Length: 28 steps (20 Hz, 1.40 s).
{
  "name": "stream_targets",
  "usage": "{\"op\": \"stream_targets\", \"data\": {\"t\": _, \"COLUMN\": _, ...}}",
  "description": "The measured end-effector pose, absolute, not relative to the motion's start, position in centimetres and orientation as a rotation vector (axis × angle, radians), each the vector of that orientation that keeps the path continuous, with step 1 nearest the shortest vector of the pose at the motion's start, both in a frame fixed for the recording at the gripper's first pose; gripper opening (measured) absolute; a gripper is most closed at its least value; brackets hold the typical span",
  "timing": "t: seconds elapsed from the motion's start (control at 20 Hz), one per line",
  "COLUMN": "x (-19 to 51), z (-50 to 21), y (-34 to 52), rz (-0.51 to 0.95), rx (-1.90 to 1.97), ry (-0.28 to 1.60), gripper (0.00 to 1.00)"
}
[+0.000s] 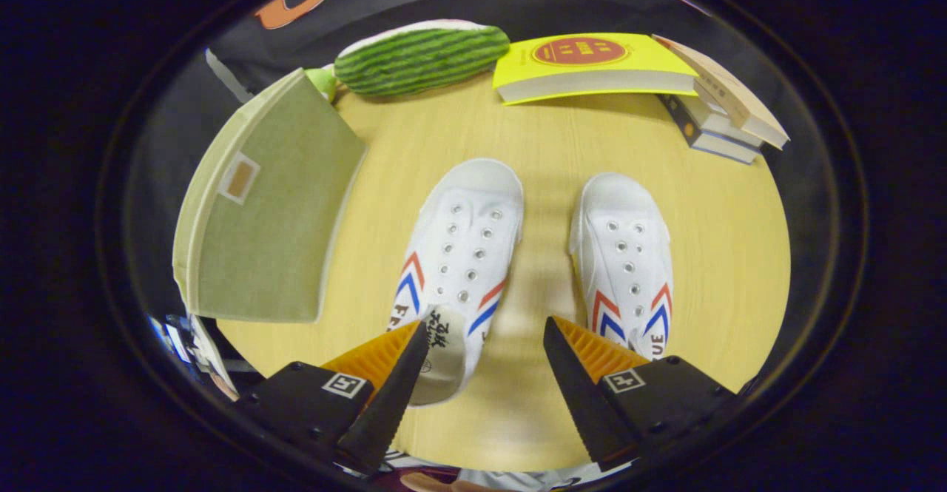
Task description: Open the storage box then place both shoes into the box .Put the left shoe in first, then the right shoe, with the right side of both shoes facing outward in a uniform manner.
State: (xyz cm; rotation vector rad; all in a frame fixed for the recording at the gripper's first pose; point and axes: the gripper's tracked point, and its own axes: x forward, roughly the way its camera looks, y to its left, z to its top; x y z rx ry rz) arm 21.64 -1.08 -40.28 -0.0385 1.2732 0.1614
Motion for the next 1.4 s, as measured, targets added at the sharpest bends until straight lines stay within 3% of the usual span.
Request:
{"op": "stream_targets", "data": {"t": 0.1, "x": 22.2, "z": -41.8, "y": -2.4, "rz": 0.095, "rx": -0.044, "ry": 1.292, "gripper": 0.94}}
{"op": "stream_targets", "data": {"t": 0.2, "x": 22.1, "z": -43.1, "y": -1.3, "rz": 0.130, "rx": 0.022, "ry": 1.330, "gripper": 0.86}}
{"op": "stream_targets", "data": {"t": 0.4, "x": 22.1, "z": -42.5, "y": 0.8, "rz": 0.183, "rx": 0.206, "ry": 1.355, "gripper": 0.06}}
{"op": "stream_targets", "data": {"t": 1.4, "x": 20.0, "z": -26.0, "y": 6.5, "rz": 0.260, "rx": 0.236, "ry": 1.201, "gripper": 0.06}}
